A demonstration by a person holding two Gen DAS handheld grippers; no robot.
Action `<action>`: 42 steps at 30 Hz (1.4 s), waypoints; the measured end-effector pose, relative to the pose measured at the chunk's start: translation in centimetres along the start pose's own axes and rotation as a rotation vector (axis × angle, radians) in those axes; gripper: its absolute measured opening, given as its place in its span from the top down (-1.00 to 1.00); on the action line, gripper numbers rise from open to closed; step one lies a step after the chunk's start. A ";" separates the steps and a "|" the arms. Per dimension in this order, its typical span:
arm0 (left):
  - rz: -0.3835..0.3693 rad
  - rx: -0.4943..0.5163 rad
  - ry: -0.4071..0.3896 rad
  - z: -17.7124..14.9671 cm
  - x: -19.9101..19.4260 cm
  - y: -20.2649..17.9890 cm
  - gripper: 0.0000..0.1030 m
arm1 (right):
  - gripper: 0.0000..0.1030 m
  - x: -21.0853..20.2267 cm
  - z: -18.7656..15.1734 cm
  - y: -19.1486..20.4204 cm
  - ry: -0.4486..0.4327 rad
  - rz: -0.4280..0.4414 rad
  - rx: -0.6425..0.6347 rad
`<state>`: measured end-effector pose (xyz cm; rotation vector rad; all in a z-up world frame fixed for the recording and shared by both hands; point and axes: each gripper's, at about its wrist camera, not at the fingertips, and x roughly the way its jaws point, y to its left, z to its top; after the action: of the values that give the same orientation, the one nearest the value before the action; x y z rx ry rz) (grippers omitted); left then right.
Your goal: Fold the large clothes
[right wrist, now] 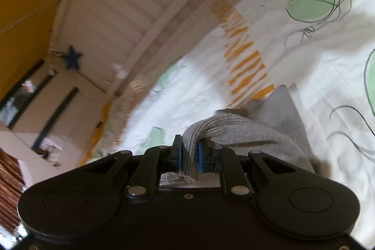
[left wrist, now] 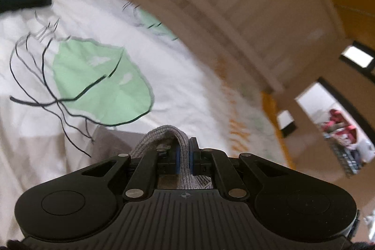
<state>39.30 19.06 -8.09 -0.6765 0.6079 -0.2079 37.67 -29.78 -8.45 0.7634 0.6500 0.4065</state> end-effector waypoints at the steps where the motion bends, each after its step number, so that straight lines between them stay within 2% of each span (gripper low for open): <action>1: 0.013 -0.006 0.015 0.1 0.8 0.6 0.85 | 0.55 1.0 0.1 -0.4 0.009 -0.016 -0.002; 3: 0.033 -0.035 0.038 -0.2 2.1 1.5 0.83 | 0.50 2.3 0.2 -0.9 0.017 -0.042 -0.005; 5: 0.012 -0.090 0.063 -0.2 3.0 2.7 0.80 | 0.40 3.2 0.3 -1.6 0.005 -0.061 0.000; 6: -0.001 -0.115 0.068 -0.2 3.0 3.0 0.69 | 0.33 3.2 0.3 -1.8 -0.004 -0.063 0.003; 7: -0.013 -0.128 0.064 -0.3 3.0 3.2 0.38 | 0.14 3.4 0.2 -2.0 -0.014 -0.063 0.001; 8: -0.016 -0.124 0.043 -0.3 2.4 3.1 0.17 | -0.17 3.3 0.2 -1.9 -0.027 -0.068 -0.008; 9: -0.007 -0.103 0.013 -0.1 1.8 3.1 -0.26 | -0.36 3.2 0.3 -1.9 -0.040 -0.072 -0.023; 10: 0.000 -0.075 -0.016 0.0 1.0 2.6 -0.48 | -0.62 2.7 0.2 -1.6 -0.056 -0.067 -0.048; 13: 0.019 0.023 -0.071 0.3 -1.2 0.8 -0.53 | -0.63 1.1 0.1 -0.1 -0.095 -0.088 -0.140; 16: 0.063 0.154 -0.070 -0.1 -2.0 -2.0 -0.66 | -0.63 0.3 -0.7 2.2 -0.107 -0.107 -0.268; 21: 0.107 0.379 0.022 -3.3 0.7 -6.6 -0.67 | -0.63 3.0 -3.6 7.0 -0.036 -0.180 -0.522; 24: 0.167 0.455 0.065 -5.0 3.3 -6.6 -0.67 | -0.59 5.3 -5.2 8.6 0.007 -0.199 -0.624; 27: 0.291 0.434 0.129 -5.6 5.9 -4.0 -0.67 | -0.58 7.5 -5.9 7.8 0.049 -0.276 -0.661; 28: 0.292 0.433 0.138 -5.6 6.3 -3.1 -0.72 | -0.54 8.0 -5.9 6.9 0.054 -0.315 -0.664; 30: 0.275 0.492 0.119 -5.8 6.2 -2.8 -0.75 | -0.47 8.6 -6.1 5.4 0.057 -0.385 -0.690; 31: 0.280 0.506 0.121 -5.9 6.2 -2.9 -0.76 | -0.51 8.9 -6.2 5.0 0.051 -0.435 -0.715; 32: 0.284 0.512 0.120 -6.0 6.1 -3.1 -0.77 | -0.61 9.0 -6.2 4.3 0.053 -0.450 -0.711; 34: 0.275 0.507 0.122 -5.9 5.8 -3.1 -0.80 | -0.61 8.3 -5.8 3.1 0.035 -0.405 -0.638; 38: 0.244 0.448 0.138 -5.0 5.3 -3.2 -0.80 | -0.63 8.0 -5.7 3.6 0.042 -0.401 -0.652; 42: 0.250 0.401 0.132 -4.8 2.9 -2.3 -0.80 | -0.63 6.3 -4.7 2.8 0.039 -0.393 -0.577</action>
<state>38.88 13.67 -10.88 -0.1972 0.7456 -0.1358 38.80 -22.08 -11.41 0.0734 0.6584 0.2268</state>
